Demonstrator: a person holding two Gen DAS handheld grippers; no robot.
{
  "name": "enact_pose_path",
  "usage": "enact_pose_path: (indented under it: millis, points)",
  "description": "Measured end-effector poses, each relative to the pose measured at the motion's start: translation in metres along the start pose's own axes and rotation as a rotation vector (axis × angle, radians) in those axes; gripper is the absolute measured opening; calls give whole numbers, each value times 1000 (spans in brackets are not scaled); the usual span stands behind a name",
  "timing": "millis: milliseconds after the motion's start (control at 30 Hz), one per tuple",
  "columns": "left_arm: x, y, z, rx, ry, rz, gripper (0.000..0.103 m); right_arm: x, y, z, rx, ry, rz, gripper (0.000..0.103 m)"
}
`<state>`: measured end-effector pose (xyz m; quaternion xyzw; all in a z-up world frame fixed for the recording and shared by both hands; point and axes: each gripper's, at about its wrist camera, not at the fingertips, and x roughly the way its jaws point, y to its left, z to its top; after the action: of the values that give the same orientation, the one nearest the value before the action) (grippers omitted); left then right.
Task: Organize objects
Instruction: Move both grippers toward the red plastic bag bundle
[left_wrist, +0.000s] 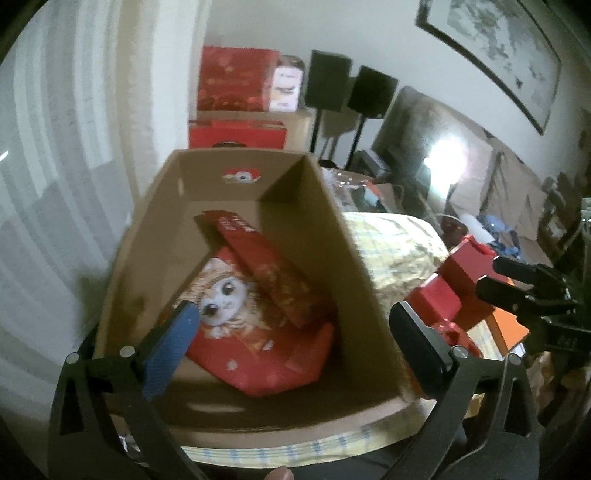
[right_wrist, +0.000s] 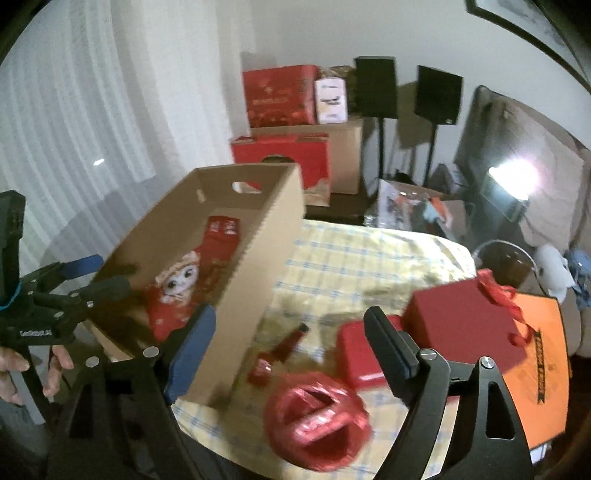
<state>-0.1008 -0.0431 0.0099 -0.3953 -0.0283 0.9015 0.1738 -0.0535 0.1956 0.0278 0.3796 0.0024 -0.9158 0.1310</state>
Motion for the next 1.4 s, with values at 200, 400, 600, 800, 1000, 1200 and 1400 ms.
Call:
enact_pose_path:
  millis: [200,400,600,800,1000,1200,1400]
  points:
    - [2,-37,-7,66,14,-43,103,-15,-27,-20,64,7,-34,86]
    - [9,-69,-15,112,39,-80,103,-27,-52,-40,118,21,-73,86]
    - [18,-99,-21,159,63,-94,103,-33,-70,-60,170,39,-87,86]
    - [26,-117,-24,191,82,-101,103,-23,-72,-80,183,84,-76,81]
    - [33,-123,-22,187,108,-124,103,-1,-62,-96,157,149,-45,56]
    - [38,-131,-24,214,126,-134,99,18,-65,-108,173,216,-24,34]
    - [43,-146,-30,272,153,-166,95,18,-76,-119,215,233,8,25]
